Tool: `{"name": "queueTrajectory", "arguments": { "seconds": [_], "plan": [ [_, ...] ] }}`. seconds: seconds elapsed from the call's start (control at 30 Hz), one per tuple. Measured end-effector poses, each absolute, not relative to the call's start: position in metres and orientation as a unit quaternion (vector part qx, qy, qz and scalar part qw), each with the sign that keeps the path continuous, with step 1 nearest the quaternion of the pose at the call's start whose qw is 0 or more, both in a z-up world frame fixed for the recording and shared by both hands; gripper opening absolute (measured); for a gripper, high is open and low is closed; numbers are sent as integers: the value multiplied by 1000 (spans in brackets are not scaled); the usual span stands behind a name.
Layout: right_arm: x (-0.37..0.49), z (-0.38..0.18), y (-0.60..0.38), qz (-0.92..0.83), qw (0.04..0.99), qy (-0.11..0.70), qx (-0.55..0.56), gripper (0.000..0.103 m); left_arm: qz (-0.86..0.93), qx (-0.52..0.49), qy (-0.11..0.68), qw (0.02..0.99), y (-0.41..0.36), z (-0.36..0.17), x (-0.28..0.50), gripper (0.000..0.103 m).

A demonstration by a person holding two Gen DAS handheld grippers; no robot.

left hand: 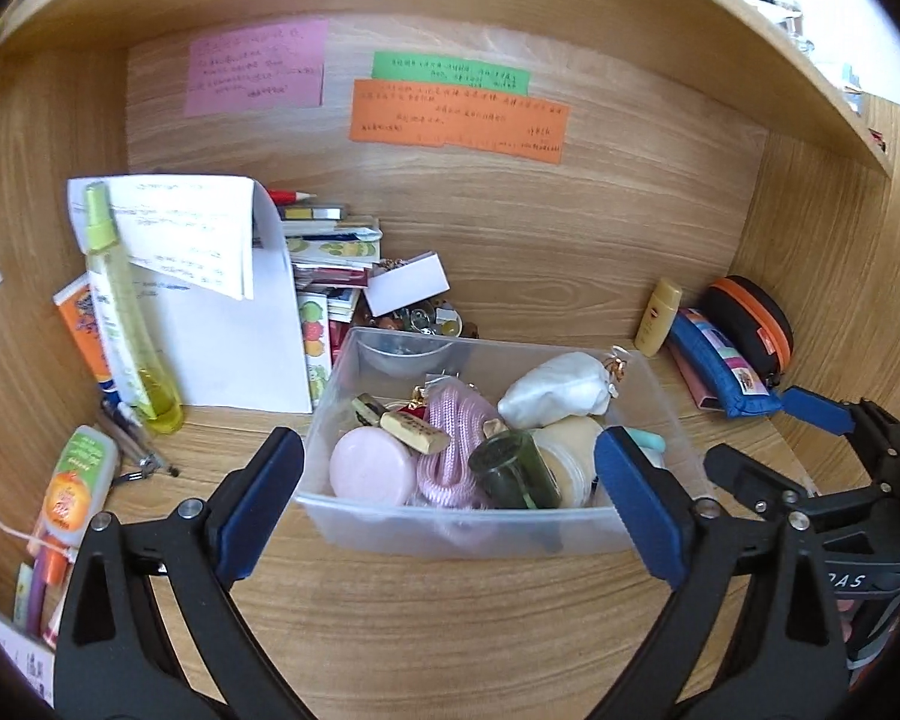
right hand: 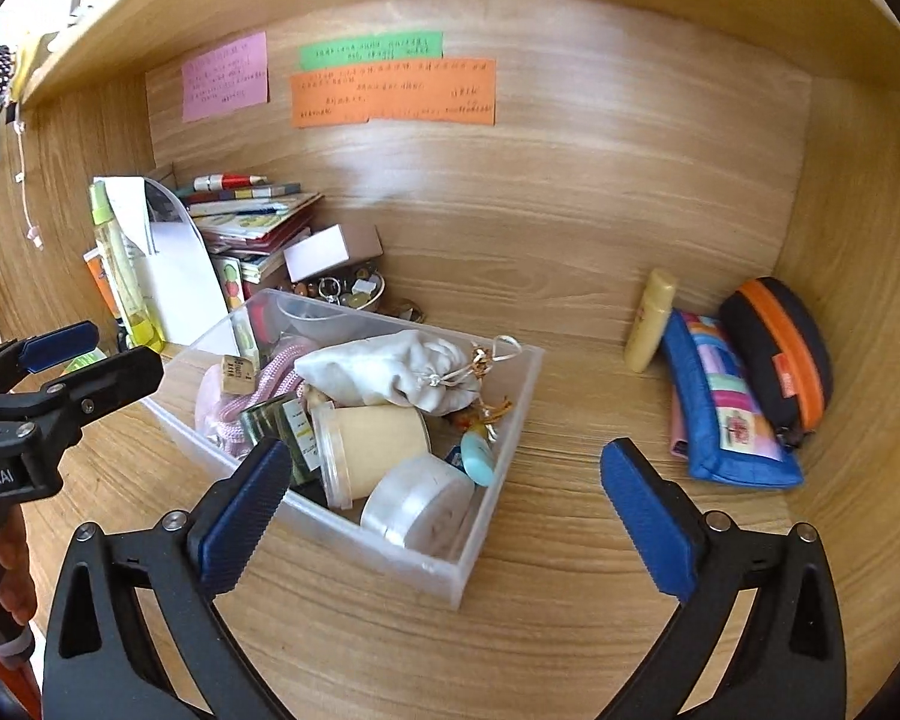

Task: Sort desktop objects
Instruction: 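Withdraw both open tools away from the clear box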

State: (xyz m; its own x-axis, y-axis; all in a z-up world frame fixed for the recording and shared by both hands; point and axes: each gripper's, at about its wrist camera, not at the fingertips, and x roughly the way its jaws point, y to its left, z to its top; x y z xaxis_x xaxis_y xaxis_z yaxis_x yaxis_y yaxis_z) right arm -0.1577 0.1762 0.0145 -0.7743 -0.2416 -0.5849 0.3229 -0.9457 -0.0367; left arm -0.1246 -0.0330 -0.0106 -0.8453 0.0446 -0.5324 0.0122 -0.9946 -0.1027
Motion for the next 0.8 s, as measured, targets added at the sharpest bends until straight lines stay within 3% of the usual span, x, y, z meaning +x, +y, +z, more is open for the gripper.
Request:
{"name": "queueTrajectory", "arguments": {
  "seconds": [0.33, 0.8],
  "plan": [
    [-112, 31, 181, -952, 134, 88, 261, 103, 969, -246, -8, -4, -8, 2, -79, 101],
    [-71, 47, 189, -962, 121, 108, 221, 103, 967, -251, -31, 14, -5, -2, -66, 101]
  ]
}}
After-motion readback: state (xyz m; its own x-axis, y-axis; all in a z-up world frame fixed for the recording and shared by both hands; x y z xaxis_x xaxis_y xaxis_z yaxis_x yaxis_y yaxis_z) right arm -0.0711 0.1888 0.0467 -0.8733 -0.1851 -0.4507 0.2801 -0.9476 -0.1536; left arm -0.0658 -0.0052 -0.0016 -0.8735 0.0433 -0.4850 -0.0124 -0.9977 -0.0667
